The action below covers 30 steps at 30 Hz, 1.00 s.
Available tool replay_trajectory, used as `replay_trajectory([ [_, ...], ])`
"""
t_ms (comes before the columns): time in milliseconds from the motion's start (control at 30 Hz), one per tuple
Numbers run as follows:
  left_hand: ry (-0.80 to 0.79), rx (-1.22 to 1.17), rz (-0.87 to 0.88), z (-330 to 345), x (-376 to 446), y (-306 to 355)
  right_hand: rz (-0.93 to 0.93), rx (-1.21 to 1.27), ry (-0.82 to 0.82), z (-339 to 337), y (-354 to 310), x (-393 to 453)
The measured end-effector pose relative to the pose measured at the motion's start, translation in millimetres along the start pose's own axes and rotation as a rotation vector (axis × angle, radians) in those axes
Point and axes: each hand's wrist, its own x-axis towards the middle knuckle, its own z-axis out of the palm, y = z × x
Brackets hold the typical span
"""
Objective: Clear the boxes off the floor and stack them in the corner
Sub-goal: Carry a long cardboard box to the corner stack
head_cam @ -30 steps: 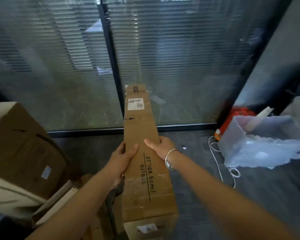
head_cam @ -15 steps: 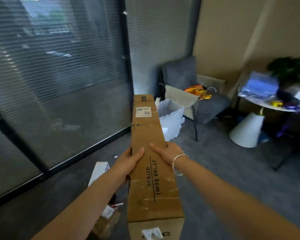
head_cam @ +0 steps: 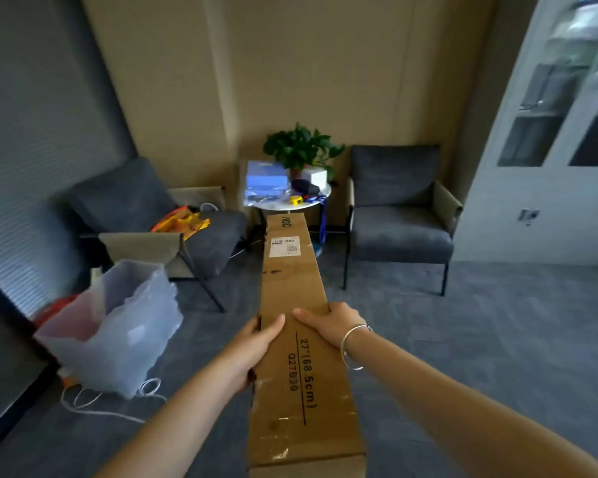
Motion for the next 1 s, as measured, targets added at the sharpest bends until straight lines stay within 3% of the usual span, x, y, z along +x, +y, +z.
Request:
replay_trajectory([
  [633,-0.809,0.351,0.05,374,233,152,0.443,0.281,0.62,-318,160,129],
  [1000,-1.126,0.485,0.112,632,299,211,0.58,0.434,0.919,-498,280,166],
])
